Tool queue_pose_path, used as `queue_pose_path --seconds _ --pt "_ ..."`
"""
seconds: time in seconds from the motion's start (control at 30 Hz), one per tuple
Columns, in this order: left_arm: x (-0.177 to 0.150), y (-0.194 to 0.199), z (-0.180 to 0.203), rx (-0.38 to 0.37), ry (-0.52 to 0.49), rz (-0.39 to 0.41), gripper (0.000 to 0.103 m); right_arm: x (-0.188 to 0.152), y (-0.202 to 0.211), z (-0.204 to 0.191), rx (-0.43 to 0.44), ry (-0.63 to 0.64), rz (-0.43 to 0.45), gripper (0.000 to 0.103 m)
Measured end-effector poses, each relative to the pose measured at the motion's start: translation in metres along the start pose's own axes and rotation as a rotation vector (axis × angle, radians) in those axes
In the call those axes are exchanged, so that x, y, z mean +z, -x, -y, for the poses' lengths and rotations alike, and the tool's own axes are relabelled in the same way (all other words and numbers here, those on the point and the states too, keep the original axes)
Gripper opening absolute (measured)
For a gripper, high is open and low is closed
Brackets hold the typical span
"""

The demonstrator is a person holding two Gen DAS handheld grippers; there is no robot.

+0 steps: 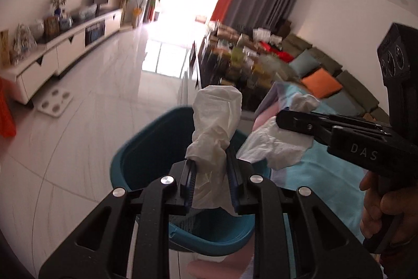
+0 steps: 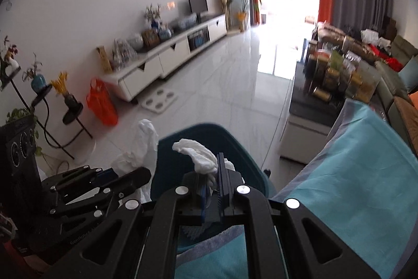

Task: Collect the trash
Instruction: 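Open both grippers to drop the tissues into the teal bin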

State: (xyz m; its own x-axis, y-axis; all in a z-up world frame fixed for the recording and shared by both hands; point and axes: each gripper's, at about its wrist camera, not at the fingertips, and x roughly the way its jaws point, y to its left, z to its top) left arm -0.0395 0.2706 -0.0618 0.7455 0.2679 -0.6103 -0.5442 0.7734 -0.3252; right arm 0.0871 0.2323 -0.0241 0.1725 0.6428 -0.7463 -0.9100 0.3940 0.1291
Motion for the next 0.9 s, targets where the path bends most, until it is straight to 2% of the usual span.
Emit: queue_pose_path --seconds 0.17,0.23,0.4,0.5,0.6,0.67,0.73,0.83,0.9 --pt "0.002 -0.041 -0.015 0.003 0.026 -0.071 0.022 -0.001 -0.035 0.001 0.017 -0.017 -0.114 0.006" --pt "0.0 -0.055 -0.022 0.004 0.047 -0.104 0.022 -0.003 -0.042 -0.002 -0.012 0.006 -0.134 0.006" --pt "0.003 -0.083 -0.034 0.0 0.064 -0.157 0.024 -0.003 -0.061 -0.005 -0.02 0.008 -0.188 0.007" --pt "0.003 -0.099 -0.038 0.002 0.074 -0.188 0.028 -0.002 -0.065 -0.003 -0.018 0.005 -0.21 0.012" --pt "0.002 -0.103 -0.038 0.007 0.078 -0.195 0.041 0.0 -0.068 0.001 -0.023 0.002 -0.209 0.016" --pt "0.002 -0.104 -0.038 0.016 0.08 -0.192 0.046 0.001 -0.068 0.0 -0.02 -0.004 -0.206 0.018" --pt "0.002 -0.105 -0.038 0.019 0.086 -0.189 0.058 0.002 -0.068 0.002 -0.012 -0.005 -0.203 0.028" --pt "0.004 -0.099 -0.039 0.035 0.087 -0.171 0.064 0.005 -0.066 0.004 -0.008 -0.008 -0.19 0.03" --pt "0.005 -0.091 -0.042 0.044 0.102 -0.152 0.072 0.006 -0.063 0.004 0.001 -0.013 -0.179 0.041"
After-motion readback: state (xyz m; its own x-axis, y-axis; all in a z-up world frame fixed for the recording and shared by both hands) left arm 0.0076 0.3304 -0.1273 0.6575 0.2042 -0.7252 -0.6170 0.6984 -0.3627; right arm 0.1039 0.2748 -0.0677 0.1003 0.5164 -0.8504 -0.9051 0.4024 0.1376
